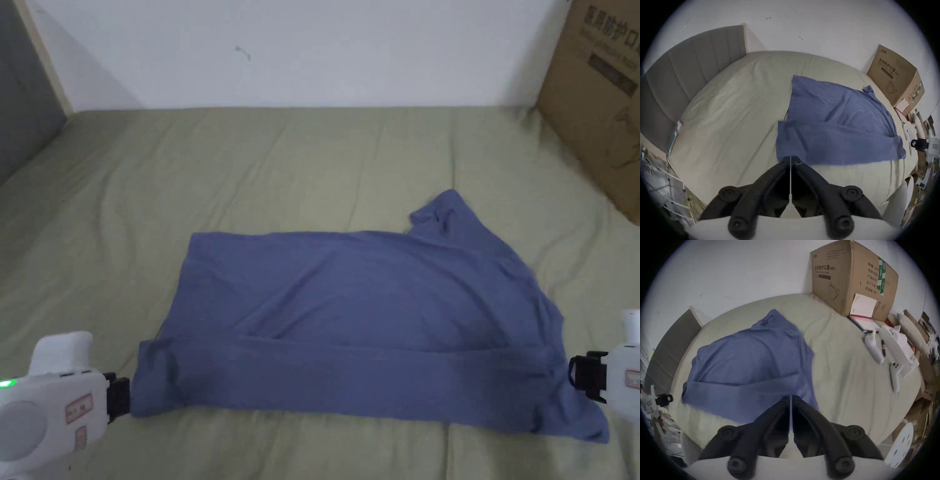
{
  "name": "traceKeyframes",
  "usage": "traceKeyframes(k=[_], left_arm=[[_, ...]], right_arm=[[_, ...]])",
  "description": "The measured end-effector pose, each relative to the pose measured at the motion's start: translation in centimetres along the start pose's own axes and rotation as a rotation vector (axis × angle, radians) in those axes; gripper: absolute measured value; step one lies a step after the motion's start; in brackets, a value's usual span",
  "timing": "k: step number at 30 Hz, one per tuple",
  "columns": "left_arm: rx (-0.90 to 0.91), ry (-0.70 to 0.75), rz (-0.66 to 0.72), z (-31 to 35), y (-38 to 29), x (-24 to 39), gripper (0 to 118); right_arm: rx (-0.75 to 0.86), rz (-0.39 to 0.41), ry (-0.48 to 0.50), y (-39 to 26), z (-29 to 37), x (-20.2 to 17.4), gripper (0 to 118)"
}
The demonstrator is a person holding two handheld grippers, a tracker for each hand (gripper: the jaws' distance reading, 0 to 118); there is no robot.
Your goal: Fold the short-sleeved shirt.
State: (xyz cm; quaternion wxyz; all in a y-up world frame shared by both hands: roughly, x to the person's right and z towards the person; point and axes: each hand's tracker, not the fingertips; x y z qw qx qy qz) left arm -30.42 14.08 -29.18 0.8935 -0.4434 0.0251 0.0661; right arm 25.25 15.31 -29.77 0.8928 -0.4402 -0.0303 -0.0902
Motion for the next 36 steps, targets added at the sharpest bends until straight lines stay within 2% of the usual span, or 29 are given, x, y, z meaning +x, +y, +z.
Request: traceKeyframes(k=[2,4,5,6,7,8,9,10,11,12,13,14,15,16,17,18,19,21,22,23,24,25,29,30,31,32,33,34,36], left_arm=[[-0.036,0.014,-0.006,-0.6,-1.5,0.0,1],[-0.041,0.054,-0.025,-1.3,-1.9,0.2,5],[-0.032,0.064,-0.018,-2.4,-1.9,-0.6,22],[-0.032,0.057,-0.013,-2.6,-1.5,-0.8,62],[-0.037,0.047,-0.003,-3.0,-0.9,-1.0,89],[-0.049,0.025,0.027,-3.6,-0.4,-1.1,103],[-0.051,0.016,0.035,-4.2,0.0,-1.2,104],[-0.048,0.021,0.034,-4.8,0.4,-1.2,101],[-0.047,0.023,0.034,-5.6,0.7,-1.1,93],[-0.064,0.033,0.02,-6.5,1.0,-1.1,93],[-0.112,0.04,0.011,-7.7,0.9,-1.0,86],[-0.163,0.038,0.003,-8.9,0.8,-1.2,72],[-0.199,0.034,0.017,-9.9,0.5,-1.5,29],[-0.159,0.021,0.032,-10.1,-0.3,-1.8,19],[-0.134,0.006,0.049,-9.7,-0.4,-1.9,17],[-0.114,-0.009,0.093,-9.3,-0.3,-2.1,8],[-0.117,-0.006,0.087,-9.0,0.0,-2.2,4],[-0.128,-0.005,0.057,-8.3,0.0,-1.5,4],[-0.134,0.004,0.038,-8.3,0.0,-1.1,4],[-0.133,0.023,0.013,-8.2,0.2,-0.7,4],[-0.134,0.034,-0.006,-8.0,0.3,-0.4,4],[-0.134,0.042,-0.015,-7.8,0.3,0.1,4],[-0.133,0.039,-0.025,-7.4,0.5,0.2,4],[-0.134,0.034,-0.019,-7.3,0.5,0.1,4],[-0.133,0.029,-0.011,-7.3,0.5,0.0,4],[-0.136,0.026,-0.002,-7.3,0.5,-0.1,4],[-0.14,0.022,0.004,-7.2,0.7,-0.2,4],[-0.143,0.017,0.002,-7.0,0.7,-0.2,4],[-0.14,0.025,-0.005,-6.4,0.8,-0.2,4]], right_arm=[[-0.04,0.019,0.011,-1.5,-0.8,-0.2,2],[-0.069,0.04,-0.033,-2.6,-1.5,-0.6,2],[-0.08,0.041,-0.033,-3.0,-1.8,-0.6,2],[-0.081,0.033,-0.027,-3.2,-2.4,-0.2,2],[-0.086,0.023,-0.016,-3.4,-2.5,-0.1,2],[-0.091,0.018,-0.015,-3.5,-2.5,-0.2,2],[-0.091,0.019,-0.019,-3.6,-2.6,-0.2,2],[-0.091,0.02,-0.025,-3.7,-2.4,-0.2,2],[-0.095,0.02,-0.028,-3.7,-2.4,-0.1,2],[-0.098,0.019,-0.027,-3.7,-2.4,0.0,2],[-0.099,0.015,-0.022,-3.7,-2.4,0.1,2],[-0.102,0.011,-0.022,-3.7,-2.5,0.3,2],[-0.104,0.009,-0.021,-3.8,-2.5,0.4,2],[-0.103,0.002,-0.024,-3.9,-2.4,0.6,2],[-0.107,-0.015,-0.026,-3.9,-2.3,1.0,2],[-0.111,-0.028,-0.023,-4.0,-2.0,1.3,2],[-0.109,-0.039,-0.019,-4.2,-1.7,1.7,2],[-0.104,-0.056,-0.005,-4.1,-1.4,2.5,6],[-0.104,-0.053,-0.008,-4.0,-1.2,2.6,20],[-0.107,-0.048,-0.023,-3.7,-1.5,2.7,48],[-0.106,-0.049,-0.054,-3.5,-1.9,2.8,86],[-0.102,-0.056,-0.064,-3.3,-2.3,3.0,94],[-0.121,-0.111,-0.065,-2.0,-5.5,3.8,93],[-0.133,-0.11,-0.056,-2.0,-6.8,4.2,83],[-0.158,-0.105,-0.066,-2.2,-8.0,4.1,58],[-0.219,-0.08,-0.107,-2.5,-9.2,3.8,28],[-0.269,-0.097,-0.078,-2.9,-9.7,3.5,11],[-0.256,-0.151,0.021,-2.9,-9.0,3.1,12],[-0.221,-0.051,-0.068,-1.9,-7.7,2.4,11]])
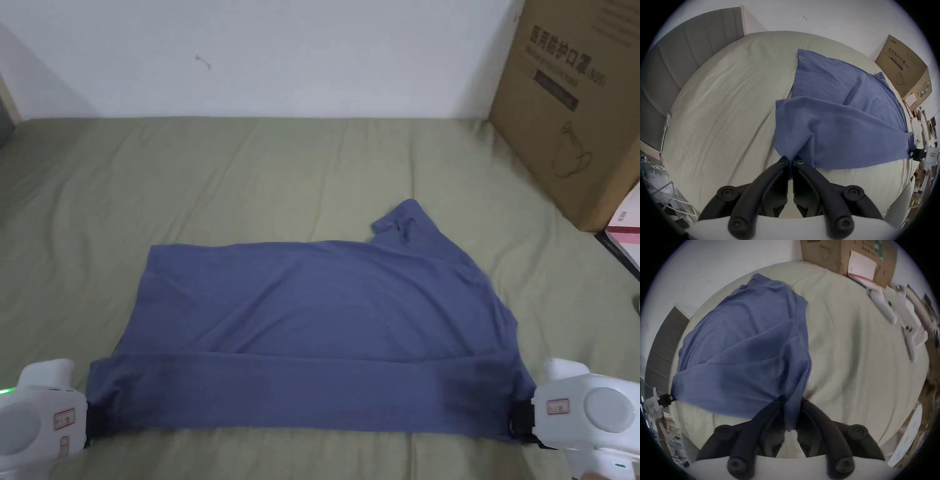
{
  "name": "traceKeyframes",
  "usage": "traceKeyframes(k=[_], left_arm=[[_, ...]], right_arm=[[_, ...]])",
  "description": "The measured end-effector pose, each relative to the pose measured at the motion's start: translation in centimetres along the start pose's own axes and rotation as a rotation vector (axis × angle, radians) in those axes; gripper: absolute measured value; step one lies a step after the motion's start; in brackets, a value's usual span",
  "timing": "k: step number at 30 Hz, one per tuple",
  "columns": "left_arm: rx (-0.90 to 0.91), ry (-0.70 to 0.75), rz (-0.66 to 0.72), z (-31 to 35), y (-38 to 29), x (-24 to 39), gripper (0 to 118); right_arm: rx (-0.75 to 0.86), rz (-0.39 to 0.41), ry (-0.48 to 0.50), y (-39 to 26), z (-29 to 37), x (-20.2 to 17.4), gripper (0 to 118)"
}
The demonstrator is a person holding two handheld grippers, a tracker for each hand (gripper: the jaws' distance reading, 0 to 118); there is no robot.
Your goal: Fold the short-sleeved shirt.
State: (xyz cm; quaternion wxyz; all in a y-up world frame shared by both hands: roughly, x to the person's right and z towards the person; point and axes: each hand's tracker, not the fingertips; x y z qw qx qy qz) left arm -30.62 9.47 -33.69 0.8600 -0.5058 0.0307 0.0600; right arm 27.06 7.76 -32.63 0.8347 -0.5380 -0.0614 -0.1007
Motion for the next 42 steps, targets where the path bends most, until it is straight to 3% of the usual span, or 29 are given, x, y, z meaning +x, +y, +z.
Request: traceKeyframes(k=[7,11,17,20,21,23,24,28,29,30,31,32,33,36,38,42], left_arm=[[0.034,-0.003,-0.057,4.1,0.1,0.0,4],[0.03,0.016,-0.117,6.4,-2.4,-0.2,4],[-0.128,0.068,-0.202,4.4,-8.0,-1.0,3],[-0.088,0.07,-0.176,4.5,-8.5,-0.6,6],[-0.078,0.079,-0.172,4.2,-8.1,-1.1,19],[-0.07,0.101,-0.174,4.9,-7.0,-0.9,63],[-0.037,0.105,-0.174,5.5,-6.5,-0.9,80],[0.13,0.016,-0.082,9.2,-3.3,-0.2,80],[0.147,-0.014,-0.054,9.8,-2.4,0.3,78],[0.153,-0.044,-0.031,9.8,-1.7,0.8,60],[0.153,-0.072,-0.013,9.7,-1.2,1.4,31],[0.17,-0.104,-0.022,9.2,-0.8,2.1,0],[0.162,-0.107,-0.047,8.9,-0.5,3.4,0],[0.079,-0.111,-0.178,5.8,-0.3,6.2,0],[0.029,-0.085,-0.195,3.7,-0.6,7.7,0],[0.03,-0.073,-0.187,2.3,0.2,8.1,0]], right_arm=[[0.052,0.057,0.013,0.7,4.9,0.9,11],[0.036,0.07,-0.003,-2.0,6.6,2.6,11],[-0.067,0.041,0.006,-8.4,5.3,4.7,11],[-0.056,-0.019,0.015,-9.4,4.9,4.7,14],[-0.05,-0.043,0.003,-9.2,5.1,4.6,31],[-0.045,-0.014,-0.024,-7.9,5.8,4.1,80],[-0.011,0.01,-0.031,-7.5,6.5,3.9,95],[0.118,0.066,-0.008,-4.4,9.7,2.2,95],[0.14,0.081,-0.007,-3.6,10.1,1.6,93],[0.148,0.093,0.009,-2.9,10.4,1.0,82],[0.163,0.107,0.027,-2.4,10.4,0.4,60],[0.177,0.116,0.024,-2.0,10.2,-0.4,26],[0.17,0.119,0.01,-1.6,9.6,-1.3,1],[0.128,0.096,0.009,-1.1,6.4,-2.6,1],[0.076,0.08,0.061,-1.1,4.3,-3.2,1],[0.079,0.101,0.052,0.7,2.7,-4.2,1]])
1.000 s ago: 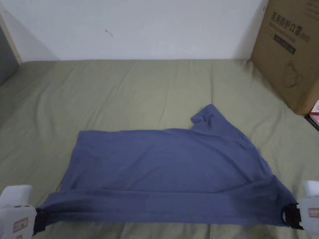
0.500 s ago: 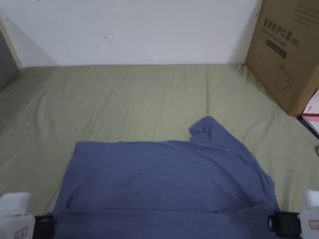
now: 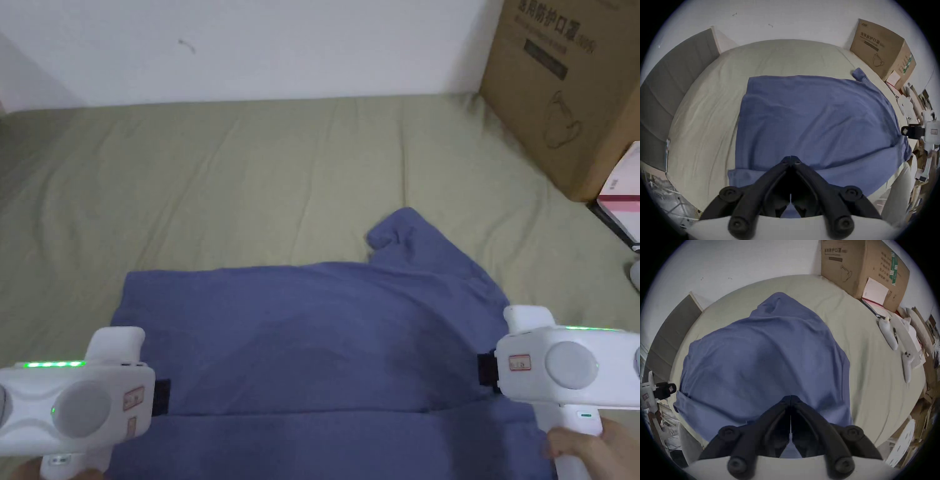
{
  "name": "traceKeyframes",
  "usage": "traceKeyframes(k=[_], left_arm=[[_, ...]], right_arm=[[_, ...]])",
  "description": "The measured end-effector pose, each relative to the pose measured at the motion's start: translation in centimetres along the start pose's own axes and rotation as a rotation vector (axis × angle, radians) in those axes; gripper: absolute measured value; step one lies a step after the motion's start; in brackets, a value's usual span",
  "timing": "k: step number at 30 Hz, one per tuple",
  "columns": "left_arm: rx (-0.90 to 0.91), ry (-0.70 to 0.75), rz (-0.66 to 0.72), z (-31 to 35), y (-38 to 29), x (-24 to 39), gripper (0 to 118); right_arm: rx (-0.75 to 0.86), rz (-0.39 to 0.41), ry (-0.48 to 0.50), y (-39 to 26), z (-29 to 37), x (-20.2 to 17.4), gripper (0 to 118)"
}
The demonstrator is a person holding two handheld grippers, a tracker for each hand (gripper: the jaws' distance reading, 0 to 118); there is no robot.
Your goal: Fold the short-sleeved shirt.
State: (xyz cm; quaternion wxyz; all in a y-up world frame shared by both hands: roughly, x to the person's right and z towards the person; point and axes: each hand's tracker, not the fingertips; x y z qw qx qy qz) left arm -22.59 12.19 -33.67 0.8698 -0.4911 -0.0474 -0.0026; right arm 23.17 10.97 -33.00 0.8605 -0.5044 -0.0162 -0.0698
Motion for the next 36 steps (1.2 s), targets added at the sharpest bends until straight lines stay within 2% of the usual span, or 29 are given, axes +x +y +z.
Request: traceKeyframes(k=[3,4,5,6,7,8,10,12,15,18,19,20,21,22,23,24,26,31,36], left_arm=[[0.012,-0.017,0.036,-0.4,1.5,-0.6,0],[0.006,-0.015,0.048,-0.9,2.1,-0.8,0],[0.003,-0.005,0.064,-1.3,2.5,-1.0,0],[0.002,-0.003,0.068,-1.7,2.8,-1.1,0],[-0.003,-0.002,0.07,-2.0,3.4,-1.4,0],[-0.006,0.005,0.075,-2.4,3.7,-1.4,0],[-0.016,0.009,0.081,-3.1,4.1,-1.6,0],[-0.037,0.012,0.078,-3.9,4.5,-1.5,0],[-0.056,0.027,0.063,-4.6,4.8,-1.2,0],[-0.075,0.021,0.064,-5.4,4.9,-1.3,0],[-0.081,0.017,0.067,-5.3,4.8,-1.3,0],[-0.085,0.015,0.066,-5.5,4.7,-1.3,0],[-0.089,0.016,0.061,-5.7,4.7,-1.3,0],[-0.093,0.018,0.059,-5.8,4.7,-1.2,0],[-0.093,0.017,0.058,-5.7,4.6,-1.2,0],[-0.091,0.016,0.061,-5.7,4.6,-1.3,0],[-0.09,0.007,0.072,-5.6,4.6,-1.3,0],[-0.077,0.007,0.083,-5.0,5.0,-2.2,0],[-0.044,0.02,0.101,-5.7,7.9,-4.2,0]], right_arm=[[0.042,-0.014,0.006,4.2,-1.3,0.9,1],[0.045,-0.021,0.007,6.2,-2.0,1.4,7],[0.045,-0.027,0.006,8.3,-2.9,1.9,25],[0.032,-0.019,0.002,10.3,-4.0,2.4,70],[-0.006,-0.003,-0.024,12.5,-5.4,2.7,98],[-0.017,0.012,-0.039,14.4,-6.8,2.9,107],[0.013,0.03,-0.082,17.4,-8.9,3.4,107],[-0.012,0.012,-0.114,19.6,-11.4,3.7,107],[-0.063,0.004,-0.076,20.8,-14.1,4.4,104],[-0.114,0.096,-0.111,20.1,-15.6,4.2,87],[-0.114,0.1,-0.111,19.9,-15.8,4.2,84],[-0.109,0.072,-0.101,19.7,-15.5,4.2,76],[-0.094,0.038,-0.087,19.7,-15.1,4.2,50],[-0.091,0.051,-0.085,19.7,-14.6,4.1,11],[-0.06,0.063,-0.103,19.7,-14.0,3.8,0],[-0.03,0.093,-0.115,19.8,-13.5,3.7,0],[-0.048,0.09,-0.104,20.0,-13.1,3.7,0],[-0.039,0.007,-0.064,21.2,-12.1,4.5,0],[-0.036,0.042,-0.067,20.8,-11.8,4.2,0]])
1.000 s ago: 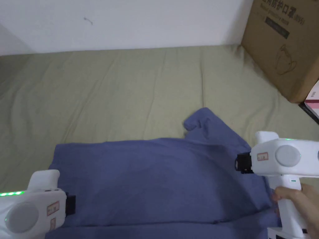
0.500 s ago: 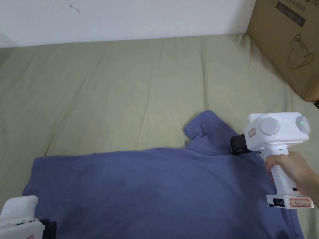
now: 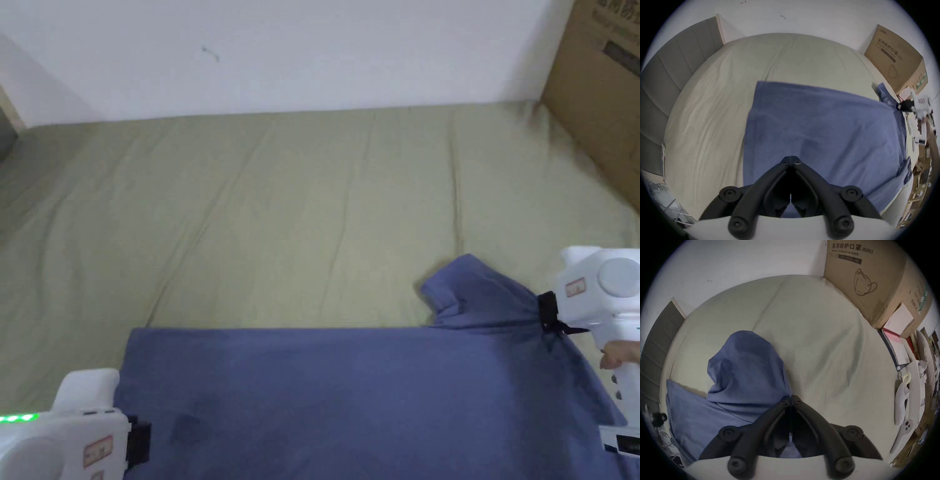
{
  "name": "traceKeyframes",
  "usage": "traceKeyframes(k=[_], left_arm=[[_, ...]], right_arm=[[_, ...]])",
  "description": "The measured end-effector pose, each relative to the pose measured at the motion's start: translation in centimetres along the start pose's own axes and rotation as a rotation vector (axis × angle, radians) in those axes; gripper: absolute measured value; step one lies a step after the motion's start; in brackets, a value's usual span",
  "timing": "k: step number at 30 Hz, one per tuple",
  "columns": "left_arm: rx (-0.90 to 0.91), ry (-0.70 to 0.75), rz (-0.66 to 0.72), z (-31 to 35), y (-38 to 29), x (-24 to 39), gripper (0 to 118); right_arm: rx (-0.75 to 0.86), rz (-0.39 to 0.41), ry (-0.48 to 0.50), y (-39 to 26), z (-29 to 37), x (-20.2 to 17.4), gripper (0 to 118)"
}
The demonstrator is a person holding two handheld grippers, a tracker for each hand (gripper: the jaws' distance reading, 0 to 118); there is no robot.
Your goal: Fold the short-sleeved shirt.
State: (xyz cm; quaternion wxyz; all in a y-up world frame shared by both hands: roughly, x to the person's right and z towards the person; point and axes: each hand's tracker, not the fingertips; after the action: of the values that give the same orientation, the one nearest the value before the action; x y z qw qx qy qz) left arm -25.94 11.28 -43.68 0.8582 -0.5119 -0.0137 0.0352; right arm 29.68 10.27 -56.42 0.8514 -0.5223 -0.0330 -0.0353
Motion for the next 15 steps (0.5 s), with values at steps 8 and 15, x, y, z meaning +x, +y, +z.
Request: traceKeyframes(k=[8,15], left_arm=[[0.053,0.049,0.139,-3.5,10.1,-4.3,28],[-0.089,0.046,0.009,-9.4,13.0,-2.4,99]], right_arm=[[0.004,0.025,0.011,-0.1,0.2,0.3,0],[-0.003,0.019,0.018,-0.4,-0.2,0.4,0]])
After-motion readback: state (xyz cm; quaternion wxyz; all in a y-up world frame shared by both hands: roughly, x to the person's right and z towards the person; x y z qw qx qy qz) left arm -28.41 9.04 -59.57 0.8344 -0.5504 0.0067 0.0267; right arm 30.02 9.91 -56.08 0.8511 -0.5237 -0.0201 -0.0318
